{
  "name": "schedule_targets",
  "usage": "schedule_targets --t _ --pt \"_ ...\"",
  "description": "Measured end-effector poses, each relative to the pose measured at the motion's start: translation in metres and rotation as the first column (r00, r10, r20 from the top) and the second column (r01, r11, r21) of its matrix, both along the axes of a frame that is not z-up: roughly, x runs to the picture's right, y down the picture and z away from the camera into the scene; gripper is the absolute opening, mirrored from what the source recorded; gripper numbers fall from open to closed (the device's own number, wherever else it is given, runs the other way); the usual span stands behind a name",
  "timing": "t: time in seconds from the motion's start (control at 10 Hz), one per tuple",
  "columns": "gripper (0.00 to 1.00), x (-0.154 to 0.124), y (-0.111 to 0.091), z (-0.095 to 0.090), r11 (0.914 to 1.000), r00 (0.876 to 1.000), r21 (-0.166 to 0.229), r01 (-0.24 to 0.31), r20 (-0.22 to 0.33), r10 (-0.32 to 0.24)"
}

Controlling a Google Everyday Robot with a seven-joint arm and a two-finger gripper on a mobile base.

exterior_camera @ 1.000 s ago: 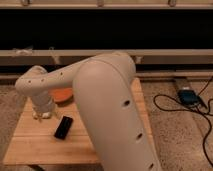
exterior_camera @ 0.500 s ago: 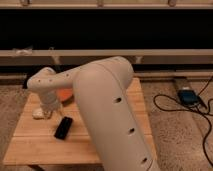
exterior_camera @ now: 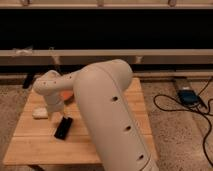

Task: Place the eraser in the ceramic cup

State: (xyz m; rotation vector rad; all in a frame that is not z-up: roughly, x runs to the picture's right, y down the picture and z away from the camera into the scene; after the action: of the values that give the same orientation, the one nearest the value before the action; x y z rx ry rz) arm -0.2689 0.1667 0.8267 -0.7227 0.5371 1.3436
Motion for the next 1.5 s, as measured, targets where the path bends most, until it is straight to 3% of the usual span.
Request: schedule_targets --t 0.5,1.1,1.5 --pt "0.65 0.032 0.004 0.016 0.9992 0.997 -0.028 -0.029 -0.066 0.027" --pt "0.64 0.034 0.020 0.024 0.9972 0.997 -0.074 -0.011 -0.083 0.004" --pt "0.26 0.031 0.023 0.024 0.9942 0.997 -0.107 0.005 -0.080 -0.014"
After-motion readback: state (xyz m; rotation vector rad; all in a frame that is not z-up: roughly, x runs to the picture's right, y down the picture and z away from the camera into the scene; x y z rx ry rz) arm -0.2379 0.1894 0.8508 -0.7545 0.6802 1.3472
